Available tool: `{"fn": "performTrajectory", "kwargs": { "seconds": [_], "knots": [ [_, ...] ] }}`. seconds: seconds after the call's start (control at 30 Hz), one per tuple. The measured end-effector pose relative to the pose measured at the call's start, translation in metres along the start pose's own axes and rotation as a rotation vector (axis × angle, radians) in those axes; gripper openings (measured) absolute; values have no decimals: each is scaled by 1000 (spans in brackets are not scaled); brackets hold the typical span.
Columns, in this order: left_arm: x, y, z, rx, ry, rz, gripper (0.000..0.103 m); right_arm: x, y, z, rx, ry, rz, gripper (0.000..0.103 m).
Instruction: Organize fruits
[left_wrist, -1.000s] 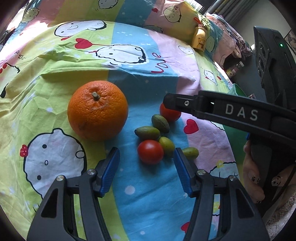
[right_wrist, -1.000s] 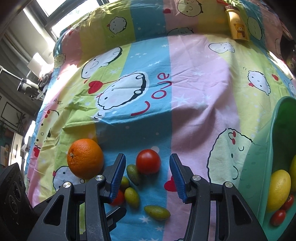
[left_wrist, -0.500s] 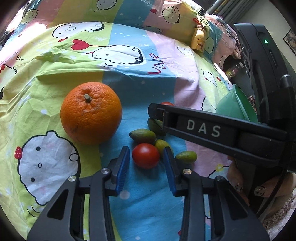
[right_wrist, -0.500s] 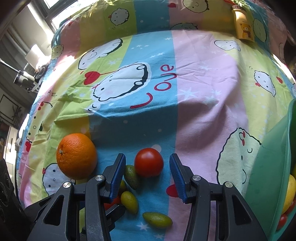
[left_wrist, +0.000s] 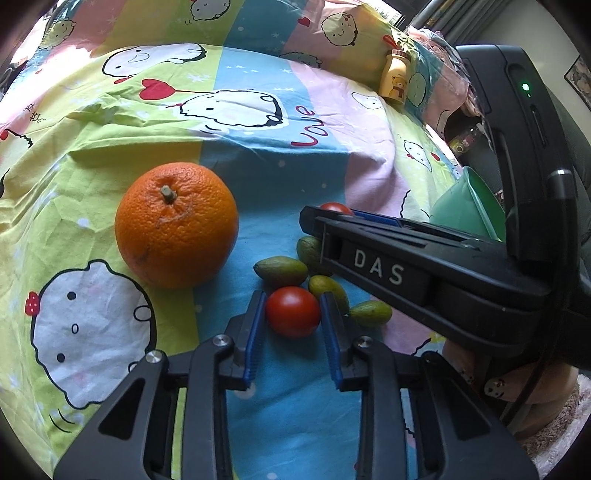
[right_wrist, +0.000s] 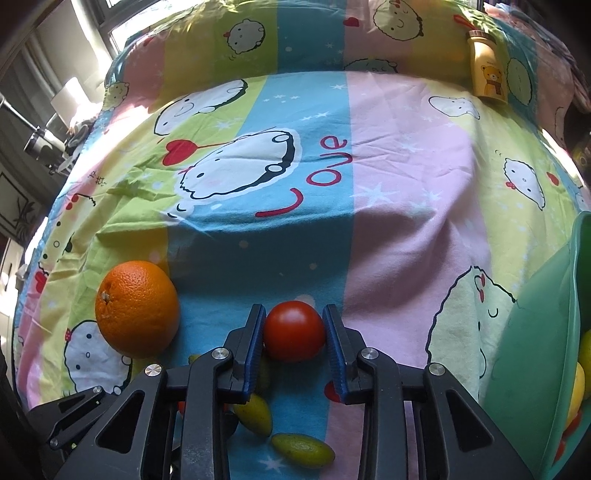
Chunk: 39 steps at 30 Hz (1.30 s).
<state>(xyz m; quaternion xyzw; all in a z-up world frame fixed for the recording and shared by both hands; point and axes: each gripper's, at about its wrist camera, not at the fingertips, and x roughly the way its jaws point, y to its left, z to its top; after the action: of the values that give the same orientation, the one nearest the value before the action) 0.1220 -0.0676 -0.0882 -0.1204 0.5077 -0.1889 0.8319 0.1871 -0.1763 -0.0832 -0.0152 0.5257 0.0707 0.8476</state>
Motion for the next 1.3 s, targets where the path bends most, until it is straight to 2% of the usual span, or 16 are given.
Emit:
{"fn": "performTrajectory", "kwargs": {
  "seconds": [0.27, 0.6, 1.03, 1.3],
  "knots": [
    [-26, -12, 1, 25, -54, -14, 29, -24, -9, -4, 35, -44, 45, 33],
    [-68, -44, 6, 78, -150, 3, 29, -97, -22, -11, 64, -185, 82, 33],
    [-108, -93, 14, 128, -224, 5, 29, -178, -49, -28, 114, -328, 89, 33],
    [-129, -114, 21, 146, -262, -30, 29, -217, -61, -36, 128, -399, 90, 33]
  ]
}}
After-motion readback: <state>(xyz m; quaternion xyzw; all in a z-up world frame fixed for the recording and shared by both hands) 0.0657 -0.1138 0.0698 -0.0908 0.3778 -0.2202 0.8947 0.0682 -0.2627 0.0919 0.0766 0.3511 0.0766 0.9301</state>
